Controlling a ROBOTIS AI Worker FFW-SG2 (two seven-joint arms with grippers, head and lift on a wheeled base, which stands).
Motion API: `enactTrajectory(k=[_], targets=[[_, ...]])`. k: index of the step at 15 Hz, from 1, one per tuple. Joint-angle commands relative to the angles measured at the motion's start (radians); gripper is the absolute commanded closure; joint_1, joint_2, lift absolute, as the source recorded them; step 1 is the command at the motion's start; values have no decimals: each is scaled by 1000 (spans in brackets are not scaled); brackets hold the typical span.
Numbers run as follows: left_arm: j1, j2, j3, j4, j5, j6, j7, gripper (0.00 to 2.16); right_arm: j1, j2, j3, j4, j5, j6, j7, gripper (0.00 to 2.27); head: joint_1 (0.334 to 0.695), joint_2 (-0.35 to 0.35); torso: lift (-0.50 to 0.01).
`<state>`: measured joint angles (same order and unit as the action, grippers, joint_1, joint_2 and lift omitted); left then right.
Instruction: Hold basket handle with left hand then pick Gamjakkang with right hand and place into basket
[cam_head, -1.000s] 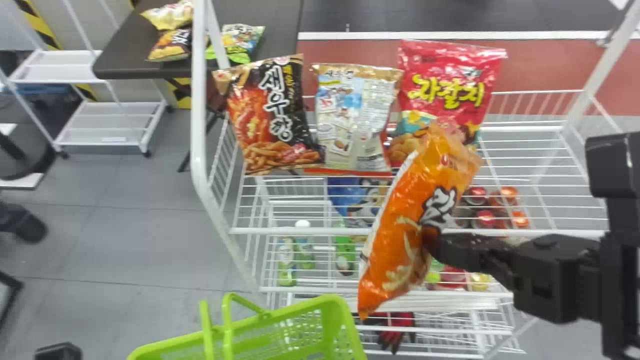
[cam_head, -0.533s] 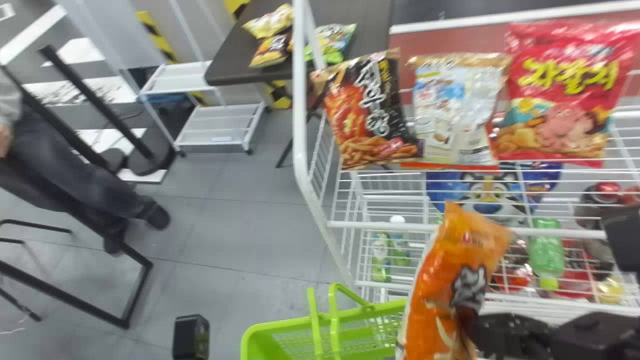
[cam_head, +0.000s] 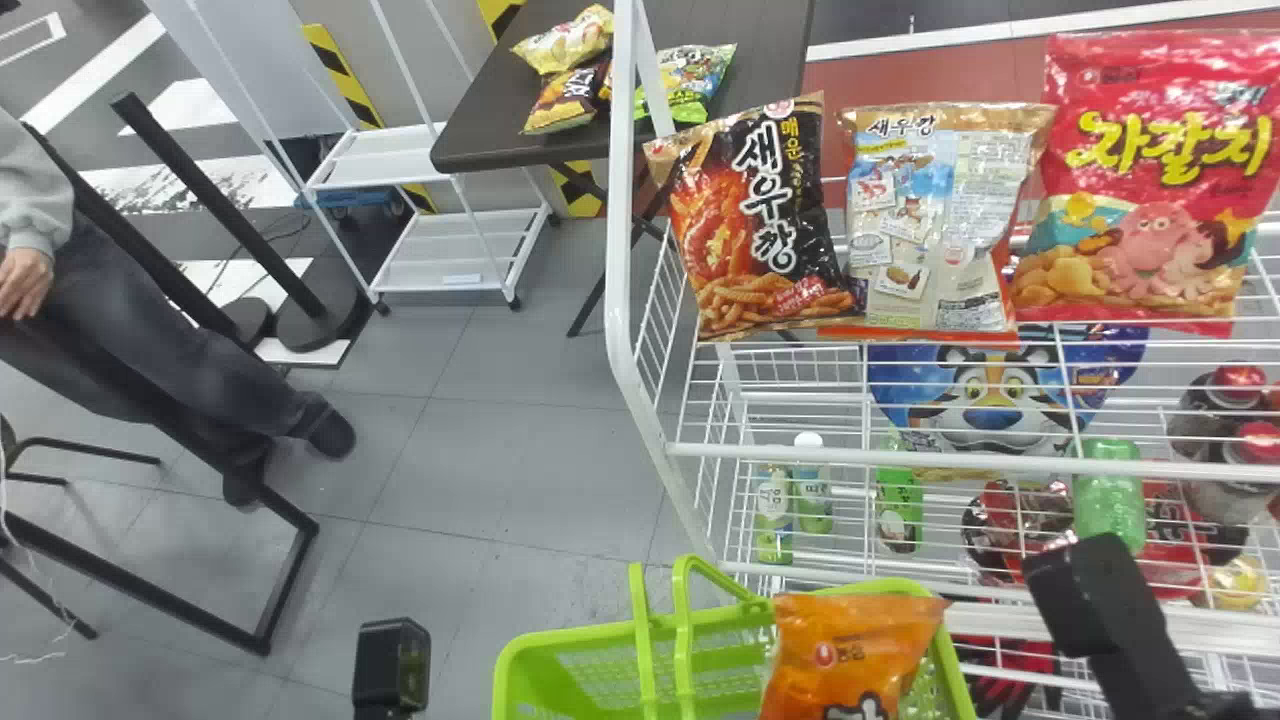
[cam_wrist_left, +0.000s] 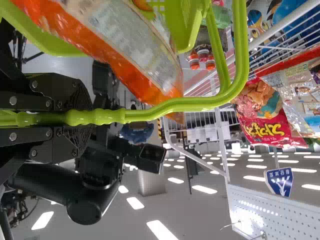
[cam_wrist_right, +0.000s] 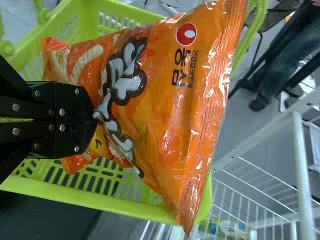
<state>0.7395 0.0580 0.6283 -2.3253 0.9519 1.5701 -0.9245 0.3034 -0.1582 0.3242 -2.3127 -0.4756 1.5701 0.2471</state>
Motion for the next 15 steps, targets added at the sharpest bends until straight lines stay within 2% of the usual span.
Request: enactTrajectory(k=[1,4,7,10,14,15], targets=[[0,0,2,0,1,1,0,2142,0,-8,3,-5,8,2,12,-2,695,350,-18],[-2,2,4,0,1,1,1,2142,5,-8,-37,-21,-1,-15,106,66,695,350,-18],[-3,0,2,1,1,1,3,2142,34,-8,-106,-34,-12,-190,202,66,695,350,-18],[-5,2,2,4,1,1,6,2142,62,-18,-195,-44,5,-387,216,73,695,350,-18],[-6,2,1,9,1,1,6,2142,97,-18,-284,-53,20,-528,202,76,695,350,-18],[-6,0,1,14,1,1,4,2142,100,-18,-297,-51,45,-558,196,76,695,302,-18]])
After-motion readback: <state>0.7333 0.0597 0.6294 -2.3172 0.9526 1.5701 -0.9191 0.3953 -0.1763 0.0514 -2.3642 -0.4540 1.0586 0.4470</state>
